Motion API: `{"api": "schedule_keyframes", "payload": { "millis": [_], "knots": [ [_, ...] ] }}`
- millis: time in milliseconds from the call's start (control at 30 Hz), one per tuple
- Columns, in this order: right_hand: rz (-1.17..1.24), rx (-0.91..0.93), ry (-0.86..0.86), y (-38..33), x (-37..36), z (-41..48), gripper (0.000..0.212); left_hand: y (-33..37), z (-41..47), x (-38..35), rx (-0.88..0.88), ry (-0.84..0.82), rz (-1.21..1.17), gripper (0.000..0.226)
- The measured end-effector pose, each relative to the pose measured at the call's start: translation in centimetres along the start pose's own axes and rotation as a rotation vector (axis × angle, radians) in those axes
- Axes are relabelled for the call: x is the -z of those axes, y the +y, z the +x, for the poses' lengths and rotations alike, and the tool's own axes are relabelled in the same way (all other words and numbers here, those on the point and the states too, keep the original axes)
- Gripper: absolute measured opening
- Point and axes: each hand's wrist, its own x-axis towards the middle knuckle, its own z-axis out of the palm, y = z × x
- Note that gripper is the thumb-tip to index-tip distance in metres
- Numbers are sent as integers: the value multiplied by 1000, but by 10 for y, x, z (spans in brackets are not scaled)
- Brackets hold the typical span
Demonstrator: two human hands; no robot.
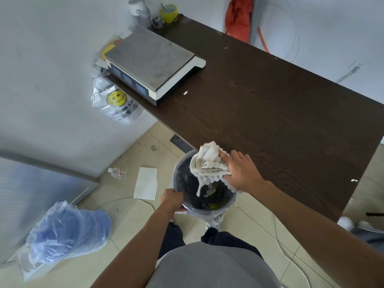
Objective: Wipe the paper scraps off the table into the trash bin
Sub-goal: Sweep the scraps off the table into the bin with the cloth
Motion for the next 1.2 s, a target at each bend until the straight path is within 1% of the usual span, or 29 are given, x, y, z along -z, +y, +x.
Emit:
{"api": "schedule_keyframes", "payload": {
  "millis": [200, 300, 400, 533, 633, 700, 800, 867, 933, 1033, 1100, 1133, 1200],
  "knots": [
    [-48, -180, 92, 40, 21, 13, 84, -5, 0, 3, 23, 5, 2, 13],
    [-27, -189, 154, 45, 24, 15, 83, -8, 4, 0, 37, -5, -3, 16],
    [23, -169, 170, 30, 18, 12, 84, -11, 6, -4, 44, -25, -25, 17],
    [55, -155, 64, 5, -5, -2, 83, -10, 7, -9, 27, -28, -54, 15],
    [52, -192, 59, -3, -14, -6, 84, -5, 3, -11, 16, -23, -38, 15],
    [56, -184, 34, -4, -16, -5, 82, -2, 1, -12, 10, -19, -30, 12],
    [53, -115, -93, -6, -19, -7, 73, 0, -1, -13, -4, -24, -20, 11],
    [71, -106, -166, -10, -22, -9, 69, 1, -1, -13, -15, -24, -8, 13],
    [190, -171, -218, -15, -20, -8, 66, 1, 0, -12, -22, -24, 3, 15],
    [563, -310, -317, -18, -8, -2, 58, 2, 2, -9, -29, -19, 18, 14],
    [785, -377, -315, -17, 1, 1, 50, 4, 2, -7, -32, -14, 22, 12],
    [844, -397, -303, -15, 4, 2, 47, 4, 2, -7, -33, -14, 21, 12],
    [884, -419, -274, -13, 11, 5, 47, 6, 2, -6, -34, -16, 22, 12]
  ]
}}
